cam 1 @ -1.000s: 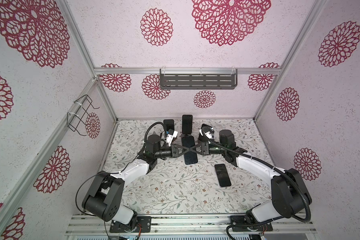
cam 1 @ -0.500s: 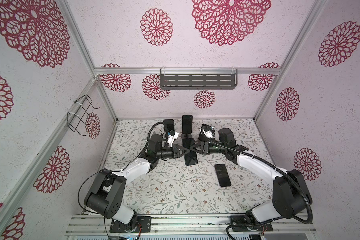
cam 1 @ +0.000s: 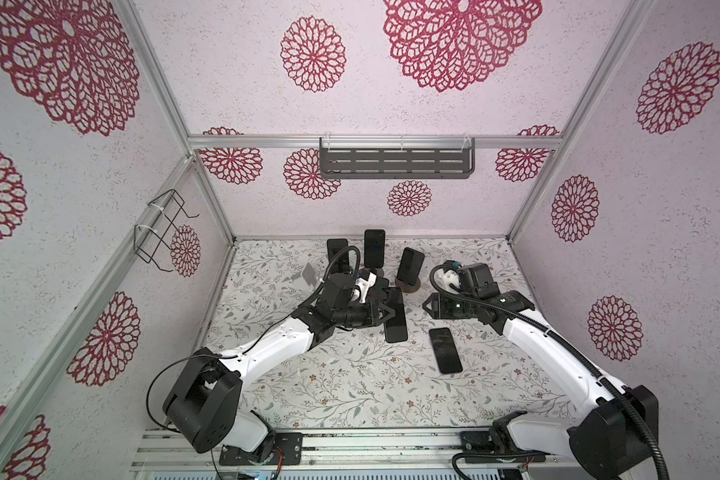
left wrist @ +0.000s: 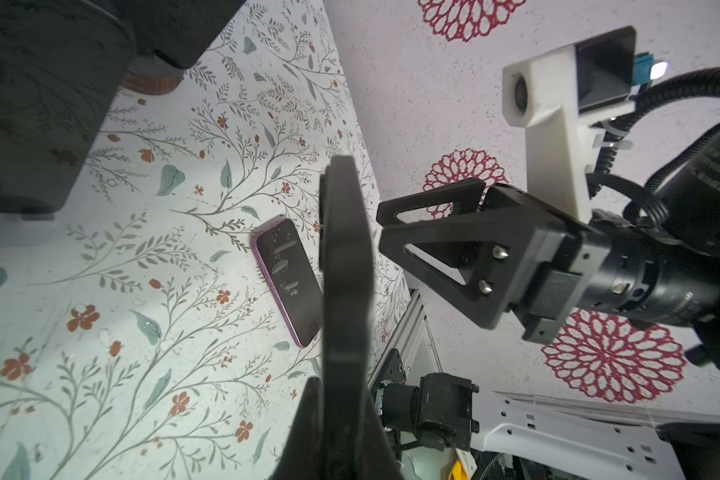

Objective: Remove the phone from the phone stand

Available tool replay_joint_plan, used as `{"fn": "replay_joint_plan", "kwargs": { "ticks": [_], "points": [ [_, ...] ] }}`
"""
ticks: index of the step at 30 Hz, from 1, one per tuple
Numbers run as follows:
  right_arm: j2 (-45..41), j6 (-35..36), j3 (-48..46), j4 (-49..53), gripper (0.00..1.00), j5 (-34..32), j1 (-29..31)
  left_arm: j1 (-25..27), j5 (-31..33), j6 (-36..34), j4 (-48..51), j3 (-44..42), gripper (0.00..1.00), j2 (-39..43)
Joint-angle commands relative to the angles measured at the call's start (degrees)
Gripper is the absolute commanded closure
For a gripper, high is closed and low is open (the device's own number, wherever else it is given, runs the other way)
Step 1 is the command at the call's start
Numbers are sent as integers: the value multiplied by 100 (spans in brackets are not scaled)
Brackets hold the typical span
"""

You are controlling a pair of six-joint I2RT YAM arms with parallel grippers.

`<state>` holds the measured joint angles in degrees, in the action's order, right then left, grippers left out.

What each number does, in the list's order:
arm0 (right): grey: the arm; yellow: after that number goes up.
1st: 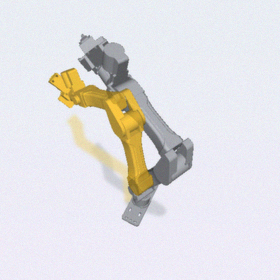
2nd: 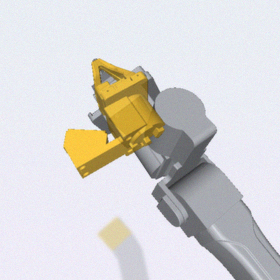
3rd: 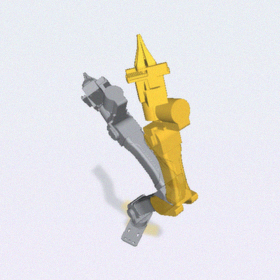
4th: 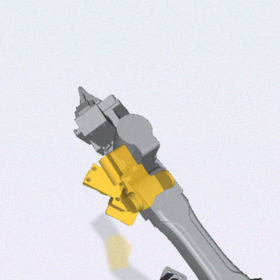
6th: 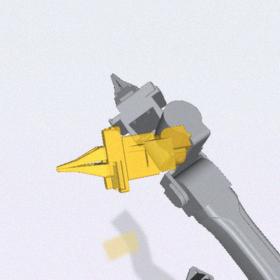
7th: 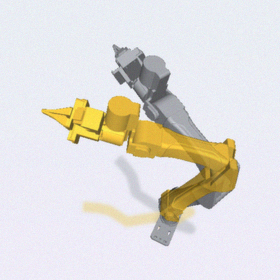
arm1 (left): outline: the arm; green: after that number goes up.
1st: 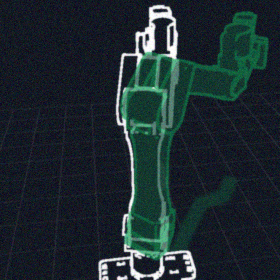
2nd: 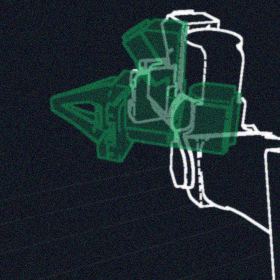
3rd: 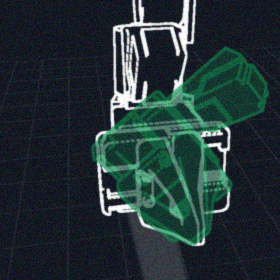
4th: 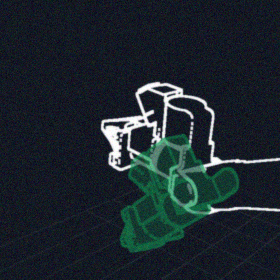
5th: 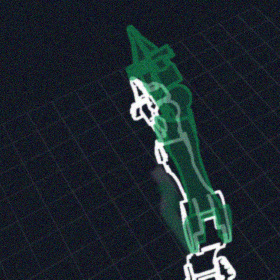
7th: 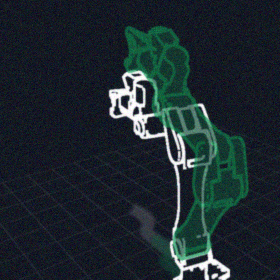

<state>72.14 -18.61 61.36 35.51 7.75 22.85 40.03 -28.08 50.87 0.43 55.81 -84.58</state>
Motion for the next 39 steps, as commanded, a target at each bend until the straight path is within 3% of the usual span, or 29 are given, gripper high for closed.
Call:
{"fn": "replay_joint_plan", "kwargs": {
  "ticks": [1, 4, 9, 17, 22, 29, 39],
  "points": [
    [-24, 340, -36, 1110, 51, -1651, -141, 389, 913, 217, 345, 340, 100, -107],
    [129, 247, -231, 1128, 57, -1993, -320, 692, 1249, 354, 650, 737, 100, -610],
    [170, 122, -770, 590, 75, -1715, -861, 1030, 1626, 656, 1113, 1315, 100, -1349],
    [169, -179, -1536, -191, 96, -1537, -982, 1207, 1605, 1117, 1090, 1573, 100, -2065],
    [195, -207, -1733, -297, 98, -1579, -1017, 1218, 1384, 1584, 810, 1566, 100, -2367],
    [450, -202, -1882, -761, 99, -1166, -1052, 1223, 959, 1843, 678, 1743, 100, -2902],
    [891, -196, -1874, -899, 99, -1202, -1047, 1270, 769, 2128, 463, 1792, 100, -3215]
  ]
}}
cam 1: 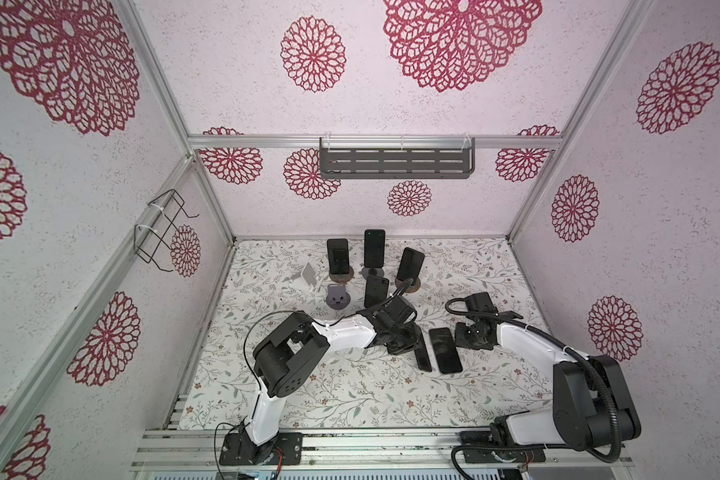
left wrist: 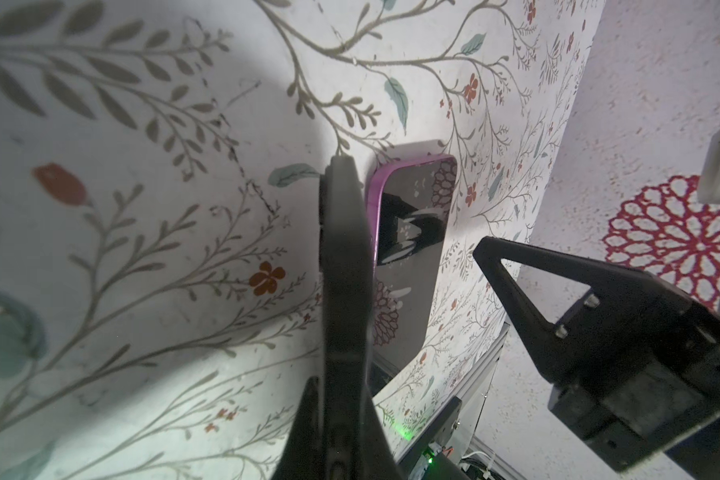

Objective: Remove the phone from the phone stand

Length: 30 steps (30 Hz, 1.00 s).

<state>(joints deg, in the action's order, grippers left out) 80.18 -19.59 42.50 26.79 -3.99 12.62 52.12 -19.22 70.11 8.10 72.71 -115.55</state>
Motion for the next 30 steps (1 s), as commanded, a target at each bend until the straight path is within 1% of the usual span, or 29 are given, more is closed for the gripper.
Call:
{"fn": "replay_joint_plan", "kwargs": {
  "ticks": [1, 7, 17, 19, 25, 27, 30],
  "points": [
    [138, -90, 15, -16, 99, -57, -30, 62, -122, 207, -310, 95, 100, -130],
    [408, -99, -53, -146, 99, 64, -36, 61, -190, 227, -362, 139, 100, -243],
    [476, -132, -170, -279, 98, 237, -36, 77, -143, 274, -430, 121, 99, -333],
    [487, -133, -193, -296, 97, 263, -32, 79, -169, 284, -449, 120, 96, -353],
    [473, -159, -238, -338, 97, 293, -32, 127, -257, 281, -432, 182, 93, -459],
    [463, -167, -243, -341, 97, 283, -32, 156, -270, 267, -424, 199, 90, -481],
    [454, -169, -253, -349, 97, 282, -39, 167, -275, 285, -426, 179, 82, -487]
  ]
}}
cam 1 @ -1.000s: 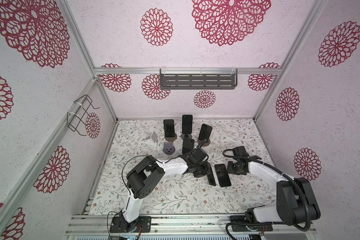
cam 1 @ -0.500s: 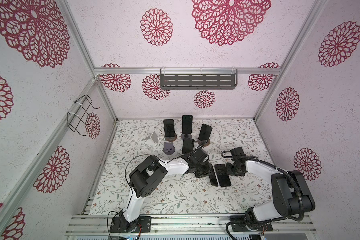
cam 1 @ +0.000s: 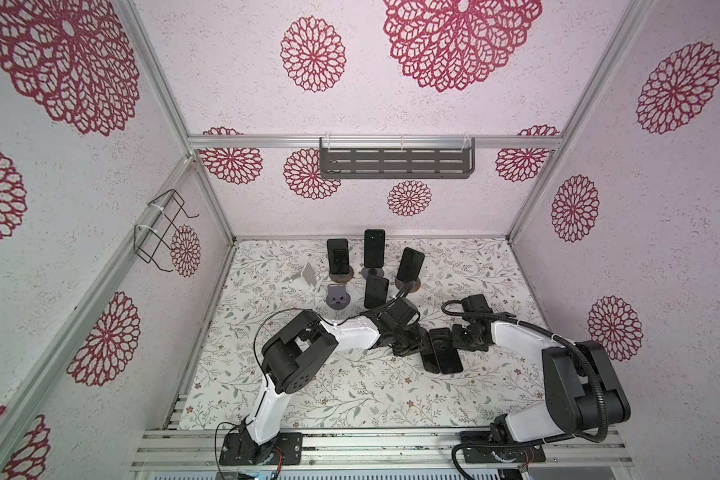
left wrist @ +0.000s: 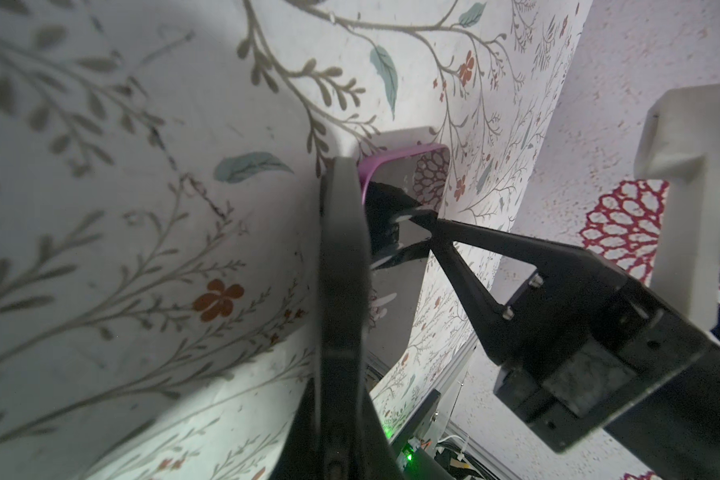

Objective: Remove the phone from the phone stand

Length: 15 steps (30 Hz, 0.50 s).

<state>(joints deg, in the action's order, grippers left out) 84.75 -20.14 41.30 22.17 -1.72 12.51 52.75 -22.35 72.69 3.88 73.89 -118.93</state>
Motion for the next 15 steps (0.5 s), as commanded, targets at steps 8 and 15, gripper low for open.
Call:
{"fn": "replay_joint_plan", "kwargs": {
  "ticks": [8, 15],
  "points": [
    [-2, -122, -166, 94, 97, 91, -22, 95, 176, -183, 272, 30, 50, -54],
    [15, -113, -184, 61, 97, 144, -26, 81, 189, -526, 741, 120, 32, -11]
  ]
}}
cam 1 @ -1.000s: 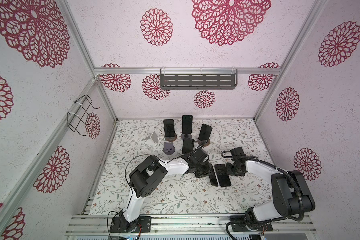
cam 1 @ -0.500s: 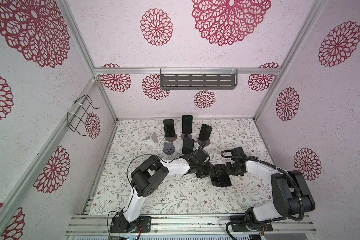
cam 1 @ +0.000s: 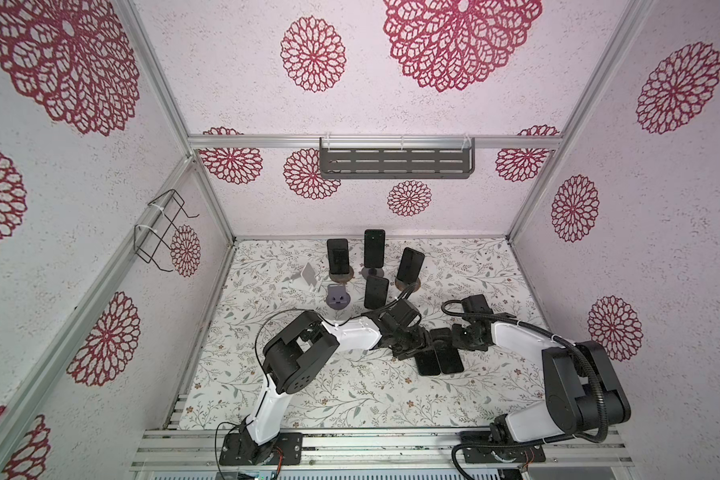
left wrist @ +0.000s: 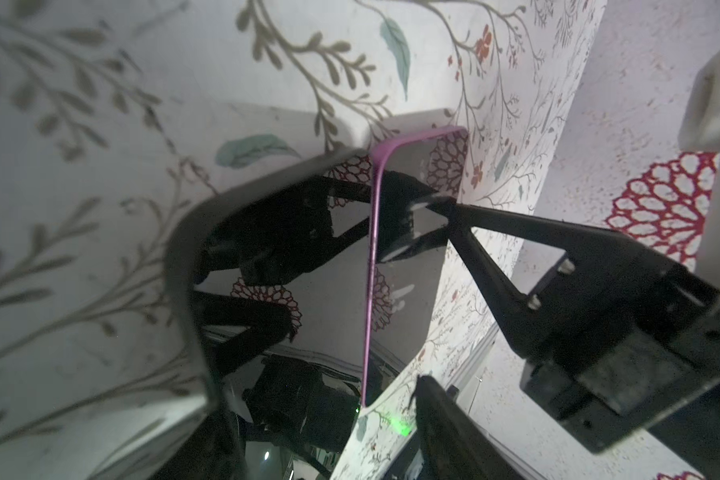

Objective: Remove the phone from the phone stand

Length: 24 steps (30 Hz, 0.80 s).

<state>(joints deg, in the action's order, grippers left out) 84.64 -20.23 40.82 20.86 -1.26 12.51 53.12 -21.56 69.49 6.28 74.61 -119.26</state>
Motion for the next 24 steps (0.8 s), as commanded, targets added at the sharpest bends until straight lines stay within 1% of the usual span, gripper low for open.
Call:
{"fn": "replay_joint_plan", "kwargs": {
  "ticks": [1, 5, 7, 12, 18, 24],
  "points": [
    [35, -104, -129, 182, 97, 125, -22, 41, 79, -295, 614, 86, 30, 14],
    [61, -113, -101, 190, 97, 151, -24, 14, -89, -500, 865, 207, 19, -49],
    [44, -122, -109, 196, 97, 143, -23, 8, -100, -565, 961, 230, 16, -37],
    [61, -123, -93, 200, 97, 145, -21, 5, -24, -596, 981, 238, 12, 31],
    [-12, -175, -27, 327, 97, -16, -46, -4, 71, -656, 1024, 173, 8, 188],
    [-284, -122, -9, 285, 95, 172, -108, -22, 98, -659, 804, 63, 3, 302]
  ]
}}
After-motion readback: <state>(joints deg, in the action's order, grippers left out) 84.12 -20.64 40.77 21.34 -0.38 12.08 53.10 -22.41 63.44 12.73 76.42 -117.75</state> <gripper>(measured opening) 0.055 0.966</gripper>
